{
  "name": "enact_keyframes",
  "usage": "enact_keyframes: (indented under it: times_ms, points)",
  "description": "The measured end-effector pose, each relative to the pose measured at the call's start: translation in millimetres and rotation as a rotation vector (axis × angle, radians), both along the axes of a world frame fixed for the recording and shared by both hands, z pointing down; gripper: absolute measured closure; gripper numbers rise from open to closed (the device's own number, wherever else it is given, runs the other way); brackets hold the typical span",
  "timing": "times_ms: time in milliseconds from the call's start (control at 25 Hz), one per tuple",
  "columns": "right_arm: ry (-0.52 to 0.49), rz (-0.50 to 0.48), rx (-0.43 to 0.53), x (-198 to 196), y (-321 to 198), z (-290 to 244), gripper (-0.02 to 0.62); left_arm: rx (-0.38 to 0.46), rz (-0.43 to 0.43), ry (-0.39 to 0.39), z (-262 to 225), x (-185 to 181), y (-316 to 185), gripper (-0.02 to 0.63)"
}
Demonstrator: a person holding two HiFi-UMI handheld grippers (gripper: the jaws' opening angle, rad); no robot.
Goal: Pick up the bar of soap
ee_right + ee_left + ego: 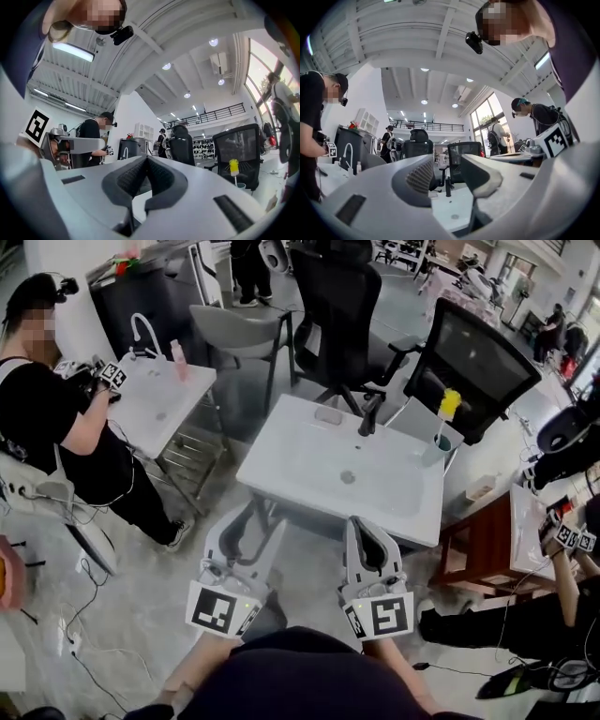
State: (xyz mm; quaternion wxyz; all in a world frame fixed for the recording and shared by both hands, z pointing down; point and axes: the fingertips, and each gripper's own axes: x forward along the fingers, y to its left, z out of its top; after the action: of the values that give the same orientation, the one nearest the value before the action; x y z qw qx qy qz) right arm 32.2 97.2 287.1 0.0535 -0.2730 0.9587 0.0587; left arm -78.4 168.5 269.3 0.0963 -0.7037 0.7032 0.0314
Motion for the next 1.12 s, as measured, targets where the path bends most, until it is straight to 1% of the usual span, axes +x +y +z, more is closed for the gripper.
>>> enact_keyframes:
  times_ms: [160, 400, 680, 800, 880, 1000, 1120]
  points:
    - [-0.004, 0.052, 0.009, -26.6, -31.8, -4.8, 0.58, 0.018, 0.052, -0.015, -7.2, -30.5, -36.9, 0.442]
    - [-0.003, 0.147, -0.007, -48.5, -74.8, 3.6, 0.58, -0.005, 0.135, -0.006, 4.9, -64.3, -89.2, 0.442]
    - [0.026, 0.284, -0.049, -59.1, -104.4, 9.4, 0.58, -0.048, 0.265, 0.011, 10.0, -82.9, -134.5, 0.442]
    - [0.042, 0.313, -0.045, -61.7, -106.1, 15.4, 0.58, -0.043, 0.305, 0.014, 16.1, -87.7, -147.3, 0.442]
    - [0.061, 0.33, -0.059, -61.4, -106.9, 20.7, 0.58, -0.055, 0.326, 0.039, 21.2, -90.8, -157.0, 0.442]
    - [0.08, 0.367, -0.072, -56.9, -111.8, 23.0, 0.58, -0.089, 0.362, 0.117, 30.0, -93.6, -173.2, 0.442]
    - [0.082, 0.398, -0.072, -53.5, -123.9, 21.5, 0.58, -0.092, 0.388, 0.117, 34.4, -93.5, -191.2, 0.442]
